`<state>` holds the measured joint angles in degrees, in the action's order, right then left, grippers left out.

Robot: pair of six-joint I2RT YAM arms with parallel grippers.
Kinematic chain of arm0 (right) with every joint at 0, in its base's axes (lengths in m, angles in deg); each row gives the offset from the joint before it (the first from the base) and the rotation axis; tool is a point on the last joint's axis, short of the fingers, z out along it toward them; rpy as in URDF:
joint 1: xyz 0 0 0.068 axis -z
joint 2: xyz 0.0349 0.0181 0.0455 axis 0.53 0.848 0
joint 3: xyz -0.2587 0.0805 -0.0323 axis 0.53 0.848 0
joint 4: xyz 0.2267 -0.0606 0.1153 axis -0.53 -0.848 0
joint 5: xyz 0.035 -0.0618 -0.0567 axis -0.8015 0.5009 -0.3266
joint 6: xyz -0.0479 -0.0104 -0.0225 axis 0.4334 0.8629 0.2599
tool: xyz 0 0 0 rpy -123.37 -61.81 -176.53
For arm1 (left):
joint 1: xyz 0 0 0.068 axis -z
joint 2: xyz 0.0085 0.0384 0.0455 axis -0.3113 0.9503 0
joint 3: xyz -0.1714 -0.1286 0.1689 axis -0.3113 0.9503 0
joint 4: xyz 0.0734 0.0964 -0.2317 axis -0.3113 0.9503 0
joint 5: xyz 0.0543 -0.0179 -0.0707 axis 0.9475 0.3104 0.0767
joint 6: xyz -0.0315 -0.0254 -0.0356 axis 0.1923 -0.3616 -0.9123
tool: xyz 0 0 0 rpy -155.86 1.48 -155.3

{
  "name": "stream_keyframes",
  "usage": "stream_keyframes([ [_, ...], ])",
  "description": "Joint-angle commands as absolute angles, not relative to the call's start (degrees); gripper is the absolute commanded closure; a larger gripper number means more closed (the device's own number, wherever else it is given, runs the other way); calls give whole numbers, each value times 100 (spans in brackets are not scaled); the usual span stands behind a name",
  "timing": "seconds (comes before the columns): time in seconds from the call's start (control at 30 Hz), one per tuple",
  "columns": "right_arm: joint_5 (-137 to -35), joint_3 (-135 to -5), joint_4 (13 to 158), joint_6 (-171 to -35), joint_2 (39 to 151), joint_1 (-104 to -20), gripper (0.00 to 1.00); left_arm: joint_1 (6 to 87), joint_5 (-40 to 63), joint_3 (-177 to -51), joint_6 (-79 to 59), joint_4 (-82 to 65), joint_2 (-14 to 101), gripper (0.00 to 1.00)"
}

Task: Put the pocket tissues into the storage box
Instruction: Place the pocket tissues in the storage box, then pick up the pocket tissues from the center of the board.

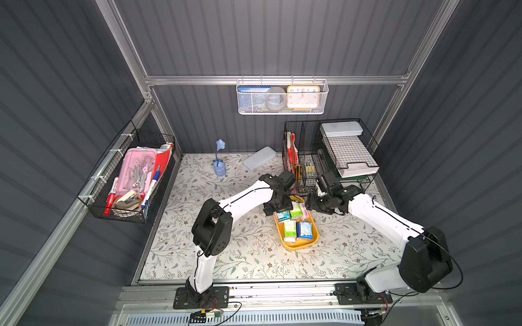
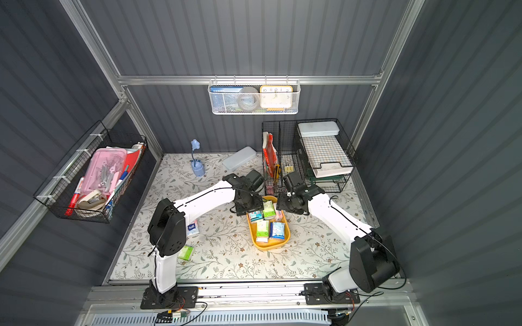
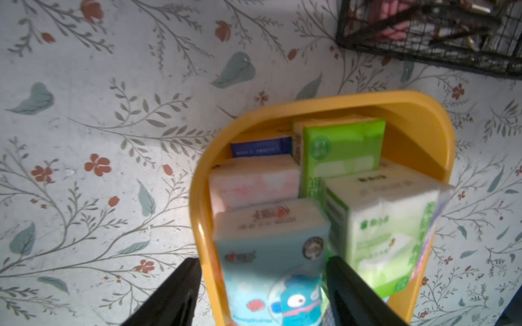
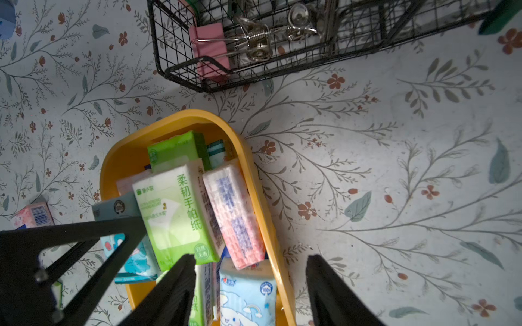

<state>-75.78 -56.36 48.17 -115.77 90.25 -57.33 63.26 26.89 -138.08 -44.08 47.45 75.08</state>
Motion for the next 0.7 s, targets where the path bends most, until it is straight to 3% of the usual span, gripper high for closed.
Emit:
stream_keyframes([
  [0.0,-7589,-5800,4695,-11494,9017,-5705,33,5953,2921,-13711,-4226,5058,6978,24],
  [0.37,-7697,-5828,4757,-11490,9067,-5705,33,4757,3353,-12247,-3743,5253,5555,21],
  [0.67,-7685,-5756,4764,-11501,9027,-5703,33,4018,3398,-10538,-2989,4787,4805,11],
])
